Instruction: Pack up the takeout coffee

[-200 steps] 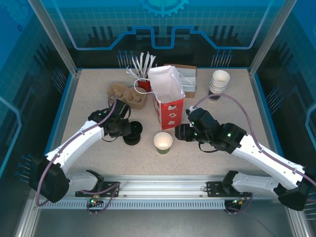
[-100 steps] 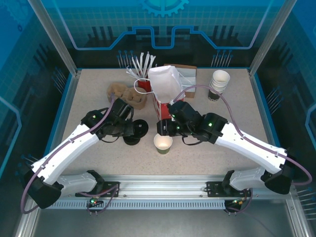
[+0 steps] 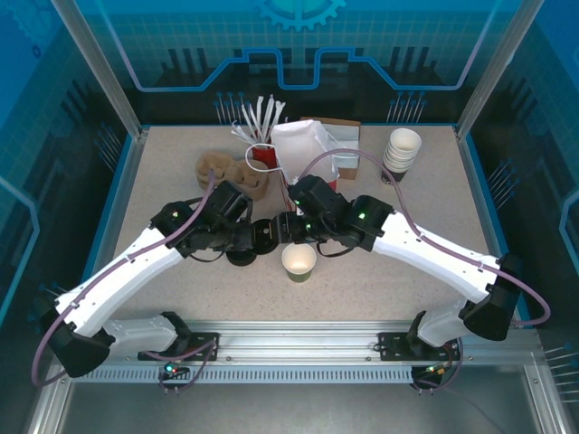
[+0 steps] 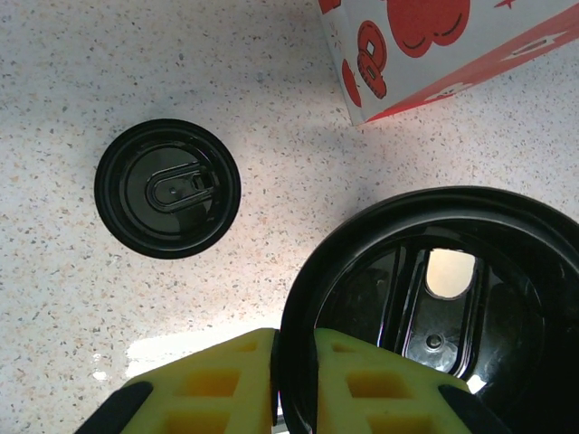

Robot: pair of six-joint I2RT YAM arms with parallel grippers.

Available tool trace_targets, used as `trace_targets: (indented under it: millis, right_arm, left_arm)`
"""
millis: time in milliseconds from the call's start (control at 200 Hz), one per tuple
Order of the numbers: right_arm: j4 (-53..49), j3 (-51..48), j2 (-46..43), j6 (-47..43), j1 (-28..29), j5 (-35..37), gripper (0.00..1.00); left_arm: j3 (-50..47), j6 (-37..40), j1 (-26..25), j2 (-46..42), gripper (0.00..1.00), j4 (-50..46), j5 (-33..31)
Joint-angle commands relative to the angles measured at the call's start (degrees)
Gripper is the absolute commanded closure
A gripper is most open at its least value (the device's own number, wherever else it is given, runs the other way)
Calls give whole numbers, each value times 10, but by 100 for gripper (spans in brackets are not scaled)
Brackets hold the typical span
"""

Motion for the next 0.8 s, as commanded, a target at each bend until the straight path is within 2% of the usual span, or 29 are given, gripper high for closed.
trace_targets:
  millis: [0, 565, 685, 795]
  right_arm:
    - [-17, 22, 10, -2, 7, 2, 47]
    - [-15, 20, 36, -7, 2, 0, 53]
    - [-15, 18, 38, -7, 1, 1, 57]
    - [-9, 10, 32, -5, 1, 5, 68]
  left_arm:
    - [19, -18, -10, 9, 84, -1, -4]
    - [32, -22, -32, 21, 85, 1, -12]
    - [35, -23, -34, 21, 85, 1, -13]
    - [37, -23, -36, 22, 85, 1, -13]
